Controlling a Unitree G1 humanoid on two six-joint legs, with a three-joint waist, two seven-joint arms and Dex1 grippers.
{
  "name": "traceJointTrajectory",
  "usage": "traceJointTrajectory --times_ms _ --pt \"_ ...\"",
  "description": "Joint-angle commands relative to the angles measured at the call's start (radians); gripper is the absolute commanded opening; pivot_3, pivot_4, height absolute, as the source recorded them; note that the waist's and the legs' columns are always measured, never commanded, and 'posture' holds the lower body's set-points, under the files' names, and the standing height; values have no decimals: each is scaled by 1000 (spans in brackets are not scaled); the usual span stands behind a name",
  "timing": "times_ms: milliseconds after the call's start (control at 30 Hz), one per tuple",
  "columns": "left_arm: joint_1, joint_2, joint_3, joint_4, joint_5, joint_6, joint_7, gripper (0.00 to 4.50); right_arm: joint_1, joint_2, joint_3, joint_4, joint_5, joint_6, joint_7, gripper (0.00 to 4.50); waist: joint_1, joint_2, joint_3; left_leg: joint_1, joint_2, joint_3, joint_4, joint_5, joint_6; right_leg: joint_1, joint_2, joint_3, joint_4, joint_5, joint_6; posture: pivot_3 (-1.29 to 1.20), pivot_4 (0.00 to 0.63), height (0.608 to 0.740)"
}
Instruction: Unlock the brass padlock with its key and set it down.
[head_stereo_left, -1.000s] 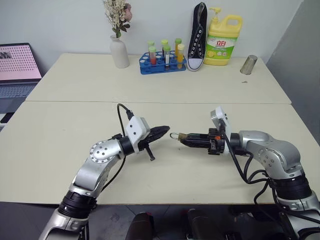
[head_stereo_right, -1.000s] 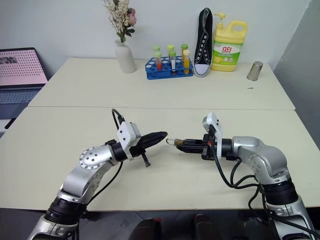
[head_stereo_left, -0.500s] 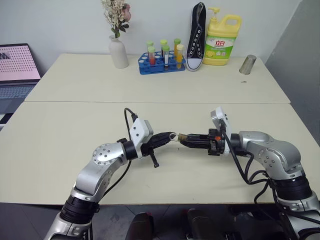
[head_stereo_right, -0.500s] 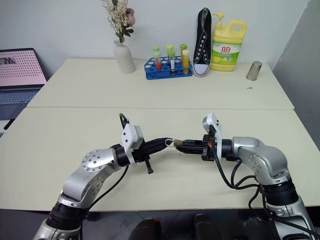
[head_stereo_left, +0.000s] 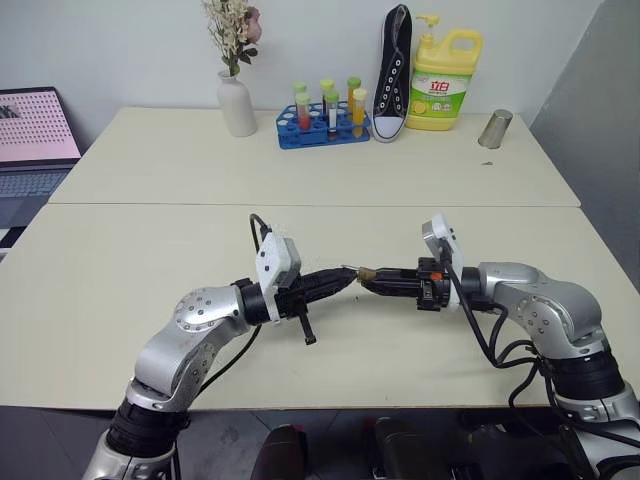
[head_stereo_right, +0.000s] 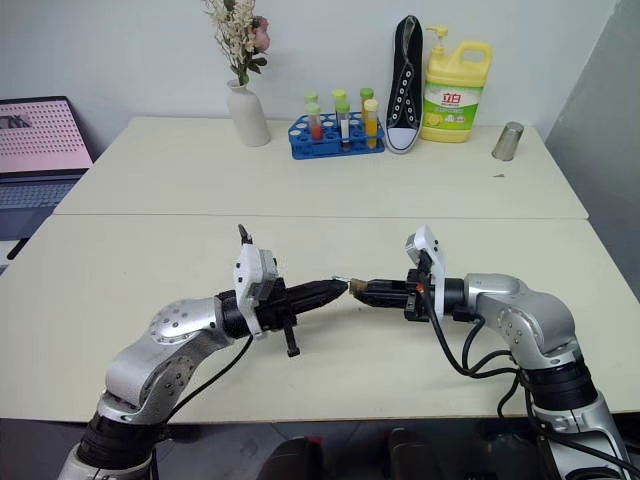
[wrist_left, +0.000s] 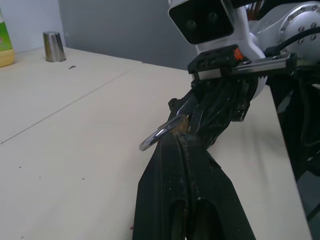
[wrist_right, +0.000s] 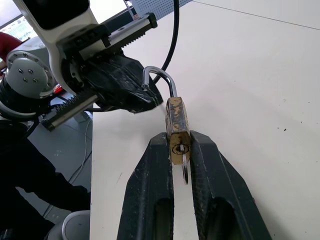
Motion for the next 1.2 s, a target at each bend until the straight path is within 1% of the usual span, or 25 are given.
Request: traceJointTrajectory --times_ms 33,200,500,567,633,700,767,833,867,967,1000,1133,1167,1200 --pt "-14 -4 45 -46 -59 34 15 0 -11 -11 -10 -16 5 -13 18 149 0 0 0 0 0 0 0 0 0 0 0 0 0 0 0 0 150 740" --pt "-32 -20 61 -34 -68 49 41 0 -10 -10 -9 -18 -1 -12 26 148 0 0 0 0 0 0 0 0 0 0 0 0 0 0 0 0 150 740" --pt "-40 -17 47 -24 -49 34 35 0 -7 -11 -10 -23 1 -7 25 148 0 0 0 0 0 0 0 0 0 0 0 0 0 0 0 0 150 740" --pt "-34 7 41 -36 -5 -1 26 0 -8 -11 -13 -22 3 -1 20 148 0 0 0 0 0 0 0 0 0 0 0 0 0 0 0 0 150 740" --pt "-20 31 62 -50 21 -19 31 0 -11 -15 -17 -18 6 11 16 148 0 0 0 0 0 0 0 0 0 0 0 0 0 0 0 0 150 740" --pt "11 94 56 -59 104 -118 -24 0 -16 -17 -28 -5 23 48 8 148 0 0 0 0 0 0 0 0 0 0 0 0 0 0 0 0 150 740" --pt "50 178 38 -44 216 -250 -94 0 -26 -23 -35 18 34 88 7 148 -3 0 0 1 0 1 -1 0 0 0 0 1 0 0 -1 0 150 740" --pt "77 244 21 -16 295 -390 -167 367 -36 -30 -29 40 36 122 7 148 -1 1 0 1 0 1 -1 0 0 0 0 1 0 1 -5 0 150 740" --pt "83 260 15 -5 313 -433 -189 486 -40 -34 -26 47 36 131 10 148 0 1 0 1 0 1 -1 0 0 0 0 1 0 1 -5 0 150 740" --pt "94 286 0 22 355 -512 -231 1406 -54 -41 -1 82 25 169 15 148 3 1 1 1 0 2 -1 0 0 0 0 1 -1 1 -5 0 150 740" --pt "97 290 -5 29 364 -524 -241 1690 -59 -44 13 94 18 181 20 148 3 1 1 1 0 2 -1 0 0 0 -1 1 -1 1 -5 0 150 740" --pt "86 259 -8 30 373 -528 -216 2960 -94 -39 56 162 -8 217 27 148 2 1 1 0 0 2 -1 0 0 -1 -2 1 -1 -1 -2 0 150 740" --pt "88 250 -9 35 385 -538 -203 2993 -118 -29 79 203 -29 221 22 148 2 1 1 0 0 2 -1 0 0 -1 -3 1 -1 -1 -1 0 150 740" --pt "89 243 -8 39 393 -545 -195 3387 -135 -21 96 232 -45 223 20 148 0 1 1 0 1 2 -1 0 0 -1 -3 1 -1 -1 -1 0 150 740"
